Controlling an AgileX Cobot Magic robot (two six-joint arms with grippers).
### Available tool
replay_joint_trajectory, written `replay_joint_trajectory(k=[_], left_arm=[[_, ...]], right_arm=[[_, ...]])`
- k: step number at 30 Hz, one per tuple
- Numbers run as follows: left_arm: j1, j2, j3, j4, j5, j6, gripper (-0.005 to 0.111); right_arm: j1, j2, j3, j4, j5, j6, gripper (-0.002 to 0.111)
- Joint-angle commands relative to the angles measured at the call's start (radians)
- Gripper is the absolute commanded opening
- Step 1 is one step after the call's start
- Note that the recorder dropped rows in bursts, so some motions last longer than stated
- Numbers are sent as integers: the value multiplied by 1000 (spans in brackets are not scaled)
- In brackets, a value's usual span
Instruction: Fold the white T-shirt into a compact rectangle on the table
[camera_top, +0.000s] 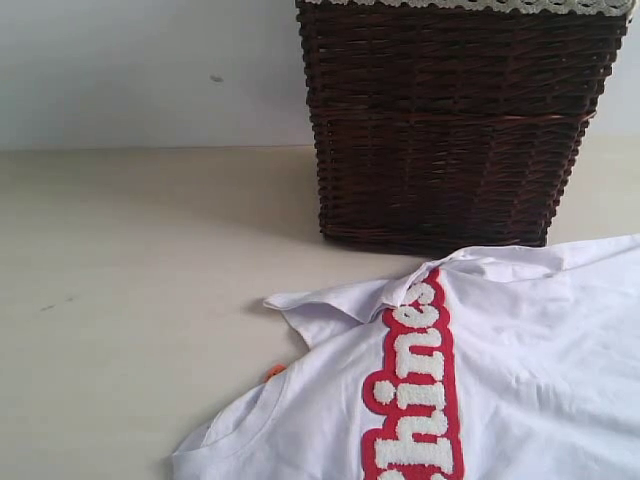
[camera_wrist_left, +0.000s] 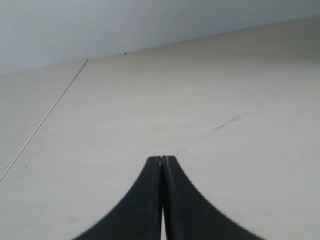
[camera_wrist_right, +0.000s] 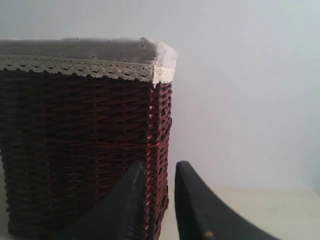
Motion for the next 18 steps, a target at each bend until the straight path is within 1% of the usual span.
replay_joint_trajectory(k=[1, 3, 6, 8, 9, 10, 11, 12, 14, 15, 16, 18], left_arm=[[-3, -7, -4, -8, -6, -3, 0], [-3, -7, -4, -8, -6, -3, 0], [-3, -7, -4, -8, -6, -3, 0], [-3, -7, -4, -8, -6, -3, 0], [-3, -7, -4, -8, -6, -3, 0], [-3, -7, -4, -8, -6, -3, 0], [-3, -7, -4, -8, -6, -3, 0], [-3, -7, -4, -8, -6, -3, 0], [-3, -7, -4, -8, -6, -3, 0], [-3, -7, -4, -8, -6, -3, 0], [-3, -7, -4, -8, -6, -3, 0], [-3, -7, -4, -8, -6, -3, 0]], right_arm=[[27, -7, 6, -8, 37, -1, 23], [27, -7, 6, -8, 48, -4, 23], [27, -7, 6, -8, 172, 4, 23], [27, -7, 6, -6, 202, 6, 23], [27, -7, 6, 25, 292, 8, 23], [27, -7, 6, 87, 342, 8, 23], [27, -7, 6, 226, 396, 62, 23], [27, -7, 6, 243, 401, 78, 23], [27, -7, 6, 254, 419, 0, 23], [27, -7, 6, 349, 434, -132, 23], [27, -7, 6, 390, 434, -183, 23], [27, -7, 6, 417, 434, -207, 23]])
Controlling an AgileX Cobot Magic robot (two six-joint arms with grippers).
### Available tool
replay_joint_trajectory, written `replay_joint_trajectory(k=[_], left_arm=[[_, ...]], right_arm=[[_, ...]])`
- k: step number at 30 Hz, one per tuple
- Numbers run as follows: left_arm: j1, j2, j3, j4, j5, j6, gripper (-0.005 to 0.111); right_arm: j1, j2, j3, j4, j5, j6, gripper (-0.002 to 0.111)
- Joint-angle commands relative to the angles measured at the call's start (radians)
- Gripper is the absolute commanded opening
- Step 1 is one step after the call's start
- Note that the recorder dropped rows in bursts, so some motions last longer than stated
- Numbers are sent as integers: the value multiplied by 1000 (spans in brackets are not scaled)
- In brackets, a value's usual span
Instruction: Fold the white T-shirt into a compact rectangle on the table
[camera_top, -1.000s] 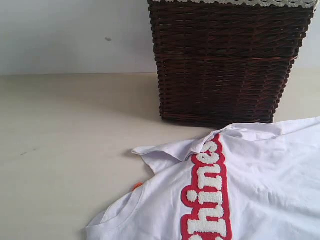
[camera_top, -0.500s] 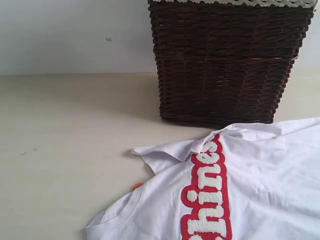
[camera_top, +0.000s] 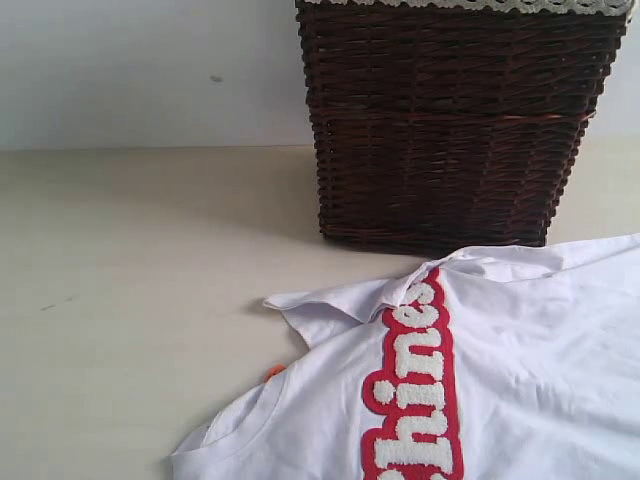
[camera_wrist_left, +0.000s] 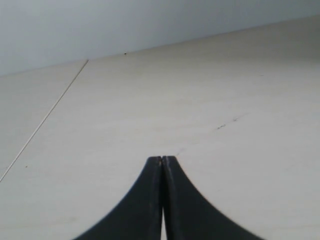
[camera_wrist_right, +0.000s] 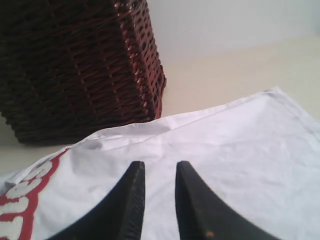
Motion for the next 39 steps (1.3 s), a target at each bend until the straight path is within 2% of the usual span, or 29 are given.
replay_joint_trajectory(k=[1, 6, 14, 39], left_arm=[[-3, -7, -4, -8, -6, -3, 0], [-3, -7, -4, -8, -6, -3, 0], [-3, -7, -4, -8, -6, -3, 0], [6, 7, -4, -8, -7, -3, 0]], right_arm=[[0, -7, 6, 98, 8, -124, 23], [0, -7, 6, 98, -2, -144, 23], [0, -7, 6, 135, -25, -409, 23], [0, -7, 6, 126, -37, -407, 23]])
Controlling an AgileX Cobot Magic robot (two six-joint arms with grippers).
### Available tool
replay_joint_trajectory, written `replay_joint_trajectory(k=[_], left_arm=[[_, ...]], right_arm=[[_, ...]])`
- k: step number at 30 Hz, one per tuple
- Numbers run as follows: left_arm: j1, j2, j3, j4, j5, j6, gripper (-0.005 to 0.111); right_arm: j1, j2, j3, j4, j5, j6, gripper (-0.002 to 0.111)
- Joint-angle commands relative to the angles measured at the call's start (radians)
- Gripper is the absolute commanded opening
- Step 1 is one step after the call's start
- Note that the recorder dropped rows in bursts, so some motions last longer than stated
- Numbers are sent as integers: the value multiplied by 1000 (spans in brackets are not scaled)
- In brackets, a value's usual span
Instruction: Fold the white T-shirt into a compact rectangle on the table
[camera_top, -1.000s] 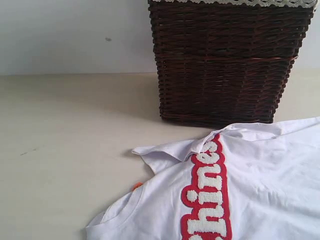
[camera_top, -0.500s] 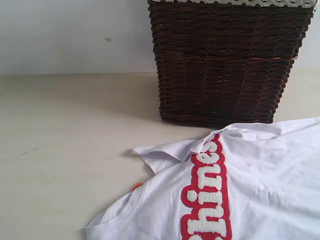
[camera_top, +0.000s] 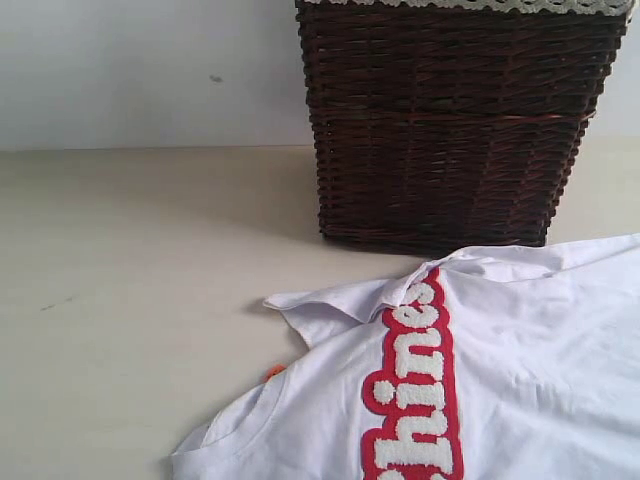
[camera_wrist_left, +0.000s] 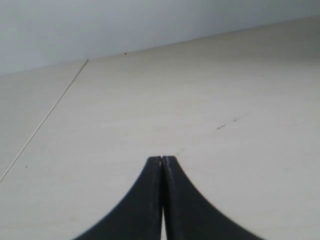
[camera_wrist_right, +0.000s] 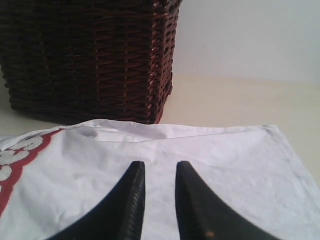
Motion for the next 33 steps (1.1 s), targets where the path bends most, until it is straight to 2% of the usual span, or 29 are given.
replay_joint_trajectory(k=[1, 6, 14, 22, 28, 33], left_arm=[[10, 47, -4, -8, -7, -3, 0], [53, 331, -4, 3, -32, 70, 0], [53, 637, -37, 3, -38, 130, 0], [53, 1008, -247, -25, -40, 117, 0], [51, 1138, -443, -74, -66, 117, 0], [51, 1211, -573, -286, -106, 117, 0]], right_arm=[[0, -7, 6, -3, -19, -6, 23], [0, -7, 6, -3, -19, -6, 23], [0, -7, 6, -3, -19, -6, 23], [0, -7, 6, -3, -17, -6, 23], [0, -7, 6, -3, -17, -6, 23], [0, -7, 6, 1, -17, -8, 23]])
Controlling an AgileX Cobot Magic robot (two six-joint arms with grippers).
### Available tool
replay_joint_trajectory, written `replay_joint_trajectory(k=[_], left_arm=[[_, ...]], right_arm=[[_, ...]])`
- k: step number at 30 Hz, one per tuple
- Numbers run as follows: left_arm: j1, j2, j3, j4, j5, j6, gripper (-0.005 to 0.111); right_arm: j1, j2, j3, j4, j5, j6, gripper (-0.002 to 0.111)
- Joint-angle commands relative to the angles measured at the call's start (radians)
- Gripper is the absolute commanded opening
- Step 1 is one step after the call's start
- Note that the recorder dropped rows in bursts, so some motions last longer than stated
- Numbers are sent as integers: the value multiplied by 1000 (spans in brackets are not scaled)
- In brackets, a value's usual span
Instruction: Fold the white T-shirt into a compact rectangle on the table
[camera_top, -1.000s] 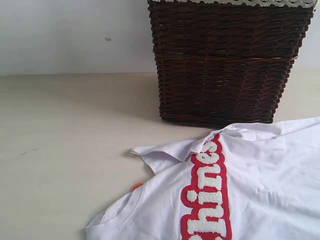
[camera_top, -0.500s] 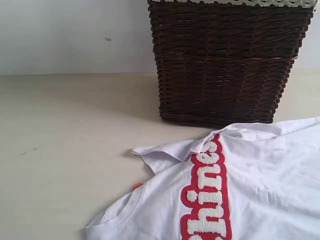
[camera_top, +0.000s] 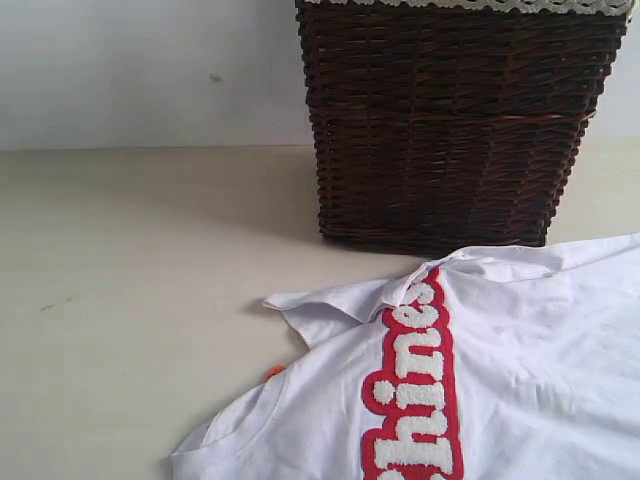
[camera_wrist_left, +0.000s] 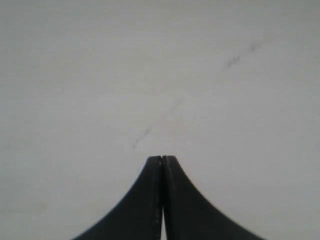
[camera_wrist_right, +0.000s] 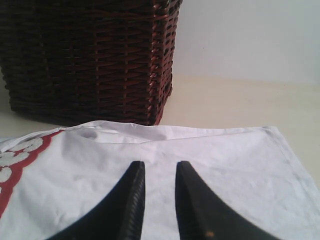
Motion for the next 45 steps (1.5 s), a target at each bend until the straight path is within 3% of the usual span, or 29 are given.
replay_joint_trajectory(k=[1, 10, 12, 15, 18, 20, 24, 27, 30, 36, 45], left_arm=[[2, 65, -117, -164, -15, -6, 0], [2, 160, -187, -144, -26, 5, 0], [-26, 165, -187, -182, -75, 23, 0], [-167, 190, -234, -200, -48, 315, 0], [-353, 235, -301, -302, 175, 807, 0], [-433, 270, -327, -443, 310, 1005, 0], [-508, 324, -334, -710, 362, 1179, 0], [-529, 358, -334, -903, 289, 1370, 0], [-546, 400, -334, -1080, 238, 1707, 7], [-582, 512, -368, -1127, 477, 1738, 46], [-667, 749, -556, -876, 391, 1738, 49]], right_arm=[[0, -7, 6, 1, -11, -8, 23], [0, -7, 6, 1, -11, -8, 23], [0, -7, 6, -2, -11, -8, 23], [0, -7, 6, -5, -11, -8, 23], [0, -7, 6, -5, -11, -8, 23], [0, -7, 6, -5, -11, -8, 23], [0, -7, 6, -5, -11, -8, 23], [0, -7, 6, -5, -11, -8, 23], [0, -7, 6, 0, -11, -8, 23], [0, -7, 6, 0, -9, -8, 23], [0, -7, 6, -2, -9, -8, 23]])
